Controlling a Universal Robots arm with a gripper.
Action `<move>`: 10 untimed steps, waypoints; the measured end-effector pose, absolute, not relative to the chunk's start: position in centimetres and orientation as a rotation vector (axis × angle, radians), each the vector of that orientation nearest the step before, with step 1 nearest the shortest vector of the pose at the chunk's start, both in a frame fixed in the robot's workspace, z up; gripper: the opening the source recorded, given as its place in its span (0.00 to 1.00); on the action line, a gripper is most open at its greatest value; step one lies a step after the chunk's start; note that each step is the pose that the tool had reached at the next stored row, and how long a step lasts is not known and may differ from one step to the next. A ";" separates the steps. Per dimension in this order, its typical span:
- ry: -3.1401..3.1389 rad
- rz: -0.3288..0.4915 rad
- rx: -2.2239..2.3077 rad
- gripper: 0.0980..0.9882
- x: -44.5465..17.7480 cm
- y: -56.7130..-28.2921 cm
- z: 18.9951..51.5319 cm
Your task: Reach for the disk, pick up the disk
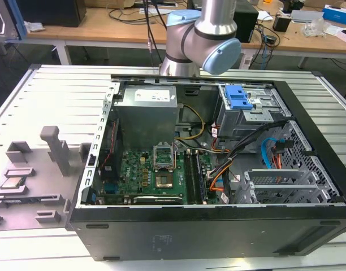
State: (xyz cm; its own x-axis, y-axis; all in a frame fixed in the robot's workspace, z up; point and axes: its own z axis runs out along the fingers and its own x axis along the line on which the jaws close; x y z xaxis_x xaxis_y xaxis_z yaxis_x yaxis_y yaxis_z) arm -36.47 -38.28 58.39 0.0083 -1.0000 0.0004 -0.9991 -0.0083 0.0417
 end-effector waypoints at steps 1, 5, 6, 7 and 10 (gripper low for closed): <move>-2.191 -0.045 2.209 0.30 -36.2 -38.3 58.3; -2.191 -0.045 2.209 0.30 -35.2 -38.3 57.7; -2.191 -0.045 2.209 0.30 -35.0 -38.3 57.6; -2.190 -0.045 2.209 0.30 -34.7 -38.3 57.4; -2.190 -0.045 2.209 0.30 -34.0 -38.3 56.9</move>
